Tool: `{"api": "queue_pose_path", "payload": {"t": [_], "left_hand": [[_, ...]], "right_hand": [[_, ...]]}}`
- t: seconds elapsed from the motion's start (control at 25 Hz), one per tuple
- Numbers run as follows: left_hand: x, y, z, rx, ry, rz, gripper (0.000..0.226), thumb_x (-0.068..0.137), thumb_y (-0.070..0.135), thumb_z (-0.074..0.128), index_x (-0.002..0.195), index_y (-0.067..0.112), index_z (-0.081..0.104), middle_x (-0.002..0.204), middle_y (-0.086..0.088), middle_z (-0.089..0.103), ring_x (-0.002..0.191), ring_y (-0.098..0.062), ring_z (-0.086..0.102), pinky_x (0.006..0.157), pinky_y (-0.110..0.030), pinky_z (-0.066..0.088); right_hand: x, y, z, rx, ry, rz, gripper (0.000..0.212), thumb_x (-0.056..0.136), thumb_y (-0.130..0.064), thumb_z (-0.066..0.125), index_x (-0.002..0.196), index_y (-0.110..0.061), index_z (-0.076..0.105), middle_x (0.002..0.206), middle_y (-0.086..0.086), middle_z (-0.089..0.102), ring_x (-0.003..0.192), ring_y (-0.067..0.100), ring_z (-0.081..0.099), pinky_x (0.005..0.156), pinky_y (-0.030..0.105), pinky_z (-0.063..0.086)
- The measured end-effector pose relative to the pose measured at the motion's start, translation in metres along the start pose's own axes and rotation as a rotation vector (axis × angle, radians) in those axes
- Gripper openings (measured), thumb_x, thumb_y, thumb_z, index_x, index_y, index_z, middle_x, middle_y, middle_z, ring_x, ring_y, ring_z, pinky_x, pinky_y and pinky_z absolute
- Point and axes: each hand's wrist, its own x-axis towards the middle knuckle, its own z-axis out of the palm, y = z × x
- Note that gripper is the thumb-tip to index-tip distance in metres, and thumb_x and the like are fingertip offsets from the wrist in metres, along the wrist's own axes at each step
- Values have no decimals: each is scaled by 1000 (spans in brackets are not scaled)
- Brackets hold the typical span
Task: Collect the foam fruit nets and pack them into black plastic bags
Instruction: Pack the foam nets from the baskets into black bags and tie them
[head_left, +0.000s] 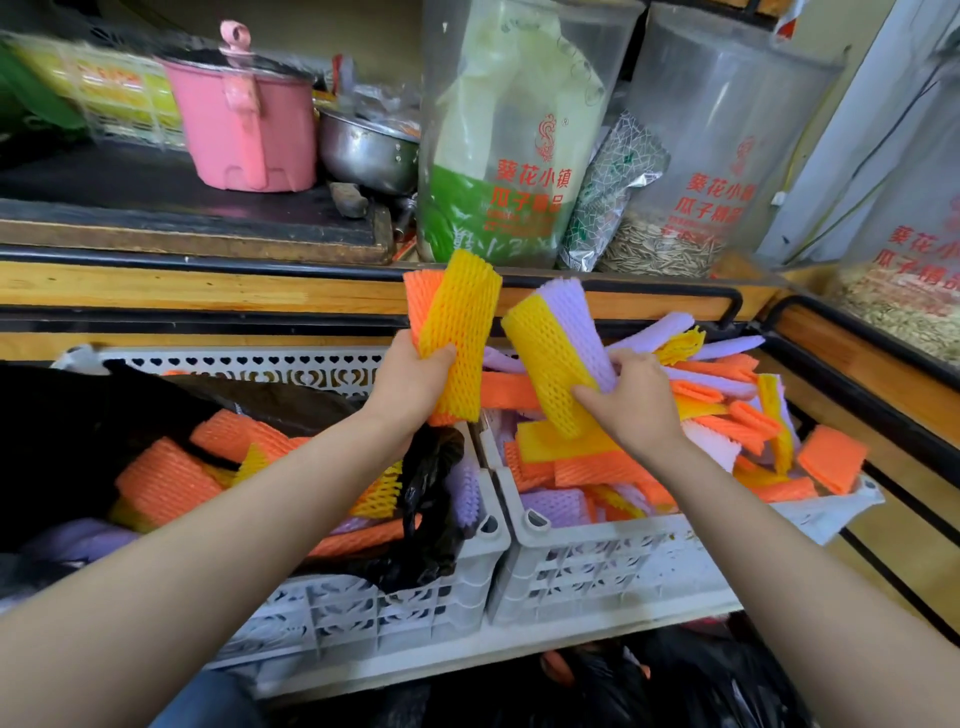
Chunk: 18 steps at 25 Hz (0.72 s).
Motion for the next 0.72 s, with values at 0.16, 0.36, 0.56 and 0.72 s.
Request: {"api": "queue_pose_path", "payload": {"t": [0.16, 0.36, 0.56, 0.72], "left_hand": [[-10, 14, -9, 29, 73, 60, 32, 97, 21, 49, 127, 12, 42, 120, -11, 56, 108, -27, 56, 93, -47, 48], [-46, 41, -19, -188, -54, 98, 34, 97, 22, 51, 128, 12, 44, 120, -6, 59, 103, -20, 60, 75, -30, 52], [-77, 73, -51, -220, -222, 316, 20, 92, 32, 58, 102, 14, 60, 74, 8, 65, 62, -8, 59, 48, -19, 42], [-81, 68, -93, -183, -154, 330, 35, 79, 33, 72, 106, 12, 64, 93, -2, 72, 77, -13, 70, 60, -26, 52]], "right_hand": [[-15, -42, -32, 121, 60, -59, 31, 78, -21, 69, 102, -6, 55, 96, 9, 56, 91, 23, 51, 70, 28, 35], [-48, -102, -41, 245, 105, -191, 47, 82, -19, 70, 119, -8, 44, 107, -4, 49, 99, 12, 49, 80, 23, 38], [-66, -158, -29, 241, 80, -367, 70, 72, -38, 63, 133, -9, 46, 117, 1, 47, 111, 15, 48, 95, 28, 41], [-90, -191, -13, 282, -85, -522, 69, 72, -40, 63, 134, -14, 47, 113, -5, 43, 109, 14, 49, 94, 30, 45]]}}
